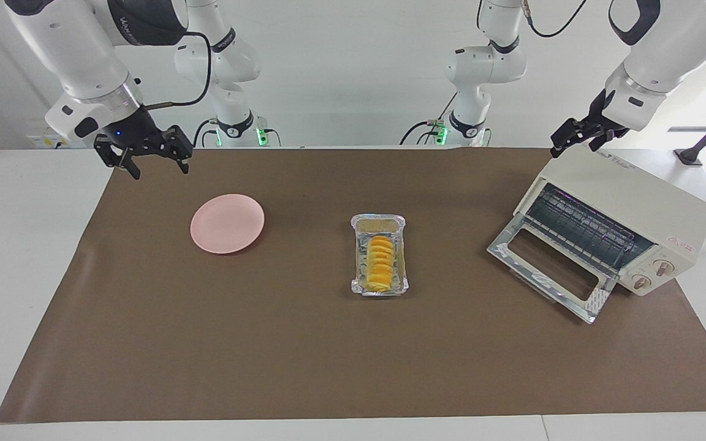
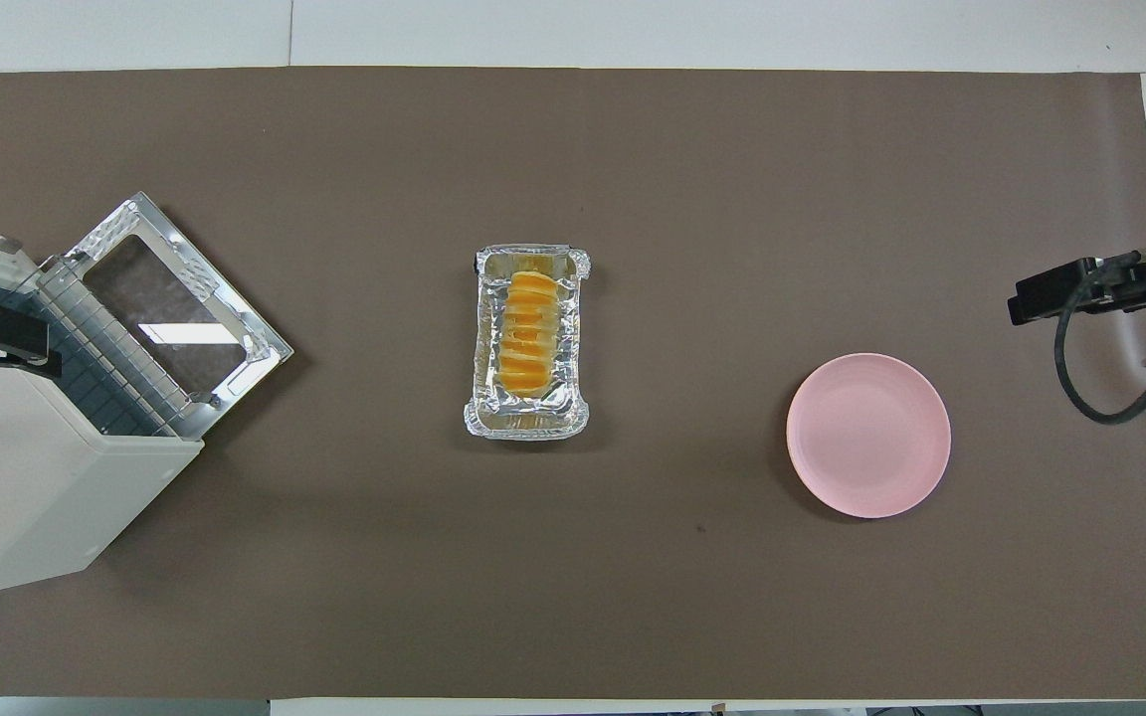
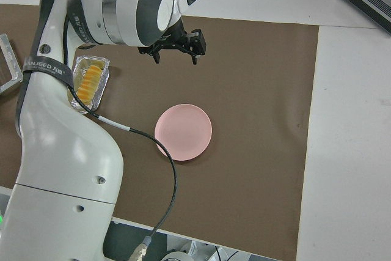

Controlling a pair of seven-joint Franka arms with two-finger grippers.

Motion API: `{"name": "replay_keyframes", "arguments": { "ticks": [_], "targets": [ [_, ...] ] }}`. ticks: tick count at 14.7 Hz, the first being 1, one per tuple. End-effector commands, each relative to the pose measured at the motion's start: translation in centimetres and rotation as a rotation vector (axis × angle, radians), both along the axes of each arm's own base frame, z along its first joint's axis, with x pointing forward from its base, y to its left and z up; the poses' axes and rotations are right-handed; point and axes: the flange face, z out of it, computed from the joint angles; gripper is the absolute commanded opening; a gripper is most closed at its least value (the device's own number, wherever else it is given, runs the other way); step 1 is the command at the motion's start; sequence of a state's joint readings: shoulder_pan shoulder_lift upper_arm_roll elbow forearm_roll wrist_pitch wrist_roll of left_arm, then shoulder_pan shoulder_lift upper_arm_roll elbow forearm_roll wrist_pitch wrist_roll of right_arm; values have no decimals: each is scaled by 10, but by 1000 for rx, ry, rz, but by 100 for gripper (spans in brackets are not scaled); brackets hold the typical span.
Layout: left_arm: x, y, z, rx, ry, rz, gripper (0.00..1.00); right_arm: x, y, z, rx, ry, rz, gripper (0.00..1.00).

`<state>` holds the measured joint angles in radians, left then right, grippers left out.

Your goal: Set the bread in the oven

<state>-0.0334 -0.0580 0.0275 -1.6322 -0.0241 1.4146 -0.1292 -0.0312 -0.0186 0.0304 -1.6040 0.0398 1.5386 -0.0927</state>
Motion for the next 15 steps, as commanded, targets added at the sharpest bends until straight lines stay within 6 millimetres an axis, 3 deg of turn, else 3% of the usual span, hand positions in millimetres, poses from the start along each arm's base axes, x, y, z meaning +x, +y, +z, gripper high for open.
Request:
{"name": "replay_keyframes", "arguments": {
  "ticks": [1,15],
  "targets": [
    [-9,1,0,-7,5,4,100,-22,-5,0,0,10,-9,100],
    [-9,2,0,-7,5,5,100,-28,-12,-2,0,17,-20,100]
  ]
}}
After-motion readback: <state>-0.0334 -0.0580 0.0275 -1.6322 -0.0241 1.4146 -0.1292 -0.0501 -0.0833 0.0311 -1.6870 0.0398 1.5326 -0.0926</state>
